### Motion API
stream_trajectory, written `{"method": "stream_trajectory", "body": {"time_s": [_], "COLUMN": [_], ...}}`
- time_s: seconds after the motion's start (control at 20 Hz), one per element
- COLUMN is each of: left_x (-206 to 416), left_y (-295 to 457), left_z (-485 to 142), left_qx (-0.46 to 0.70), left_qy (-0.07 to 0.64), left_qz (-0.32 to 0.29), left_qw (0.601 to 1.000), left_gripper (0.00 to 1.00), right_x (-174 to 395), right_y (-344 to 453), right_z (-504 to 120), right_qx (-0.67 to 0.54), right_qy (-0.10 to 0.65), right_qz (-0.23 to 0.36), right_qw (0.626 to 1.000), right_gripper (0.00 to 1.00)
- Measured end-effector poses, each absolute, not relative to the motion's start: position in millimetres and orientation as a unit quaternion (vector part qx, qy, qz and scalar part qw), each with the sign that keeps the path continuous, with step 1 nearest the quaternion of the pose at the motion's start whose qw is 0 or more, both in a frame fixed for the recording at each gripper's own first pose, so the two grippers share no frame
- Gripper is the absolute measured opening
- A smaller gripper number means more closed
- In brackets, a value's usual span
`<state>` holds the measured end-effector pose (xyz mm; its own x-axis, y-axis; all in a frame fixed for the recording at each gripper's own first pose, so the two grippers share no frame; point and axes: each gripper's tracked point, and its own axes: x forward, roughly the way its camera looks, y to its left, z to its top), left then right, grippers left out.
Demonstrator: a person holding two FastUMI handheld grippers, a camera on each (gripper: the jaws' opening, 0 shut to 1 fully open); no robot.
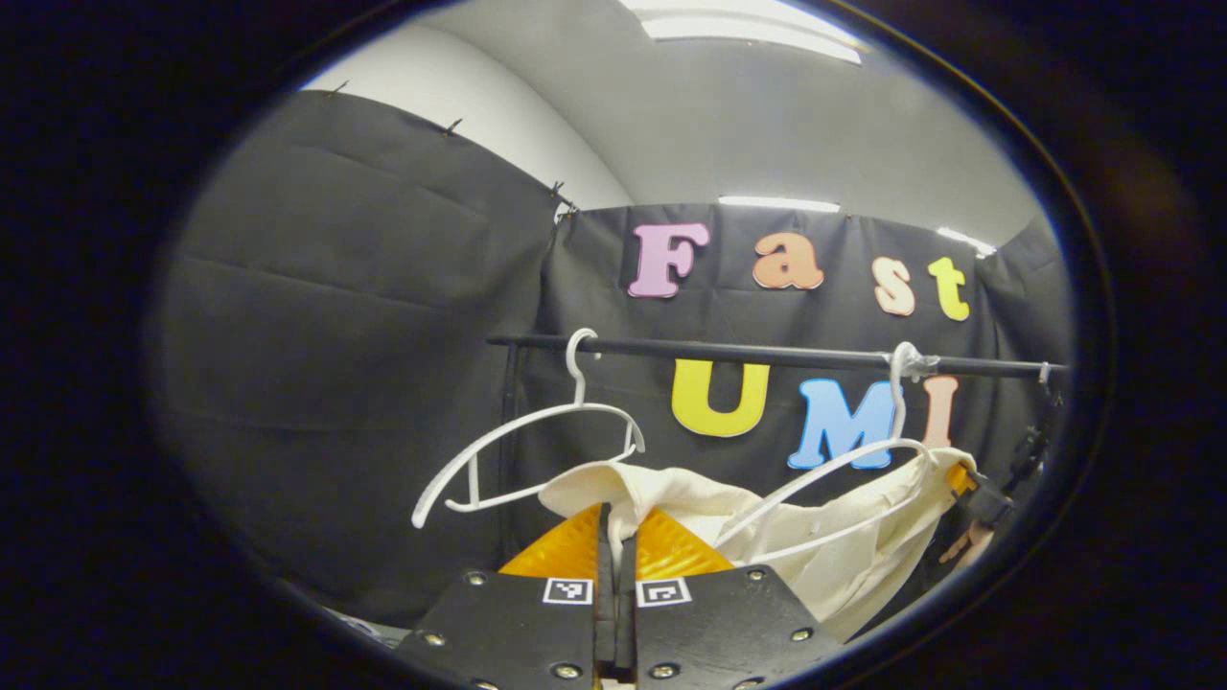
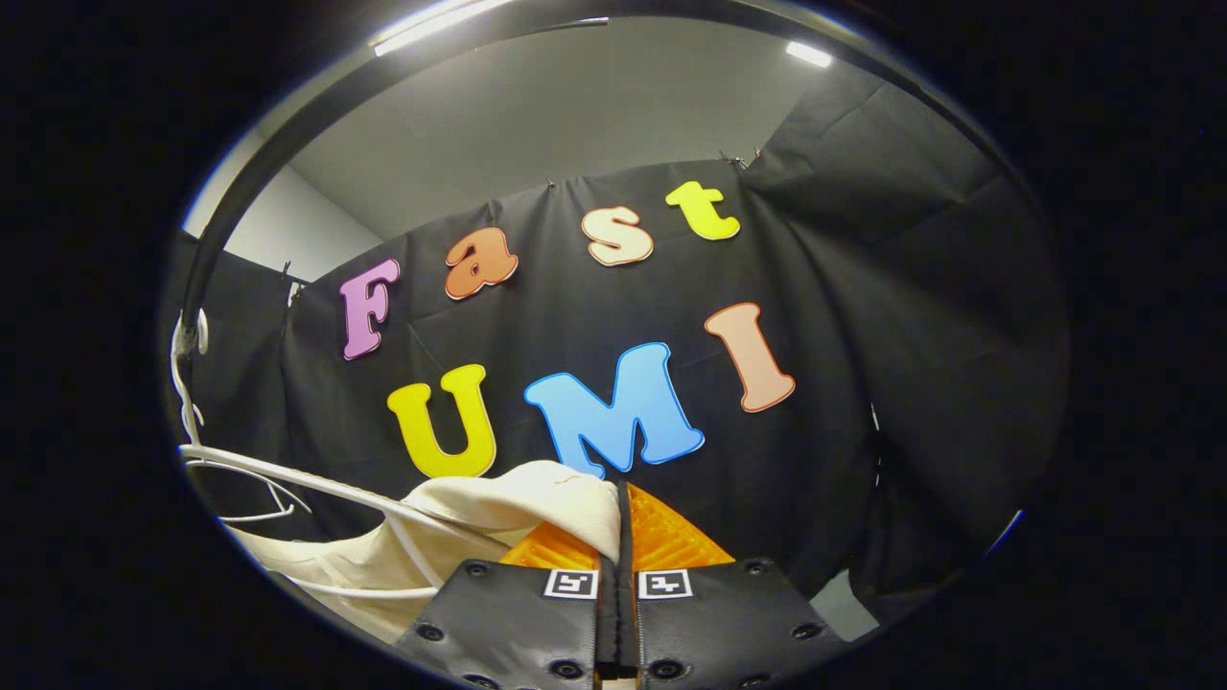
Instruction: Grasp the clothes on the hanger with both hands and then place them into the laundry hamper below.
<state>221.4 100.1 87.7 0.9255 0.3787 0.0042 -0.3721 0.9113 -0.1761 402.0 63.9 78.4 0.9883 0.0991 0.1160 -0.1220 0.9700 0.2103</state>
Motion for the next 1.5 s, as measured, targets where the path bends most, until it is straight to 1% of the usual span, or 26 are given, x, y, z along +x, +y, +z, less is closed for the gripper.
{"method": "stream_trajectory", "body": {"time_s": [0.2, 0.3, 0.4, 0.7, 0.8, 0.95, 1.1, 1.25, 1.3, 1.35, 1.5], "left_x": [229, 232, 235, 231, 227, 221, 178, 153, 148, 142, 132], "left_y": [105, 100, 97, 95, 95, 95, 87, 96, 97, 99, 95], "left_z": [60, 46, 32, 13, 6, -5, -15, -15, -17, -18, -18], "left_qx": [-0.102, -0.106, -0.111, -0.109, -0.103, -0.095, -0.088, -0.084, -0.084, -0.086, -0.094], "left_qy": [0.004, 0.019, 0.035, 0.051, 0.058, 0.070, 0.080, 0.076, 0.076, 0.077, 0.078], "left_qz": [0.180, 0.172, 0.168, 0.168, 0.171, 0.162, 0.133, 0.107, 0.099, 0.090, 0.050], "left_qw": [0.978, 0.979, 0.979, 0.978, 0.978, 0.980, 0.984, 0.988, 0.989, 0.989, 0.991], "left_gripper": [0.01, 0.01, 0.01, 0.02, 0.02, 0.01, 0.02, 0.01, 0.02, 0.01, 0.02], "right_x": [408, 410, 411, 389, 372, 350, 314, 271, 257, 242, 199], "right_y": [61, 59, 54, 44, 43, 37, 35, 40, 45, 53, 86], "right_z": [56, 42, 31, 11, -1, -15, -21, -23, -23, -22, -17], "right_qx": [0.089, 0.086, 0.075, 0.055, 0.049, 0.036, 0.035, 0.017, 0.013, 0.012, 0.002], "right_qy": [-0.035, -0.020, -0.009, 0.013, 0.031, 0.048, 0.056, 0.054, 0.054, 0.055, 0.057], "right_qz": [0.052, 0.049, 0.047, 0.052, 0.061, 0.057, 0.046, 0.045, 0.047, 0.051, 0.077], "right_qw": [0.994, 0.995, 0.996, 0.997, 0.996, 0.997, 0.997, 0.997, 0.997, 0.997, 0.995], "right_gripper": [0.01, 0.00, 0.01, 0.01, 0.00, 0.01, 0.01, 0.01, 0.01, 0.01, 0.01]}}
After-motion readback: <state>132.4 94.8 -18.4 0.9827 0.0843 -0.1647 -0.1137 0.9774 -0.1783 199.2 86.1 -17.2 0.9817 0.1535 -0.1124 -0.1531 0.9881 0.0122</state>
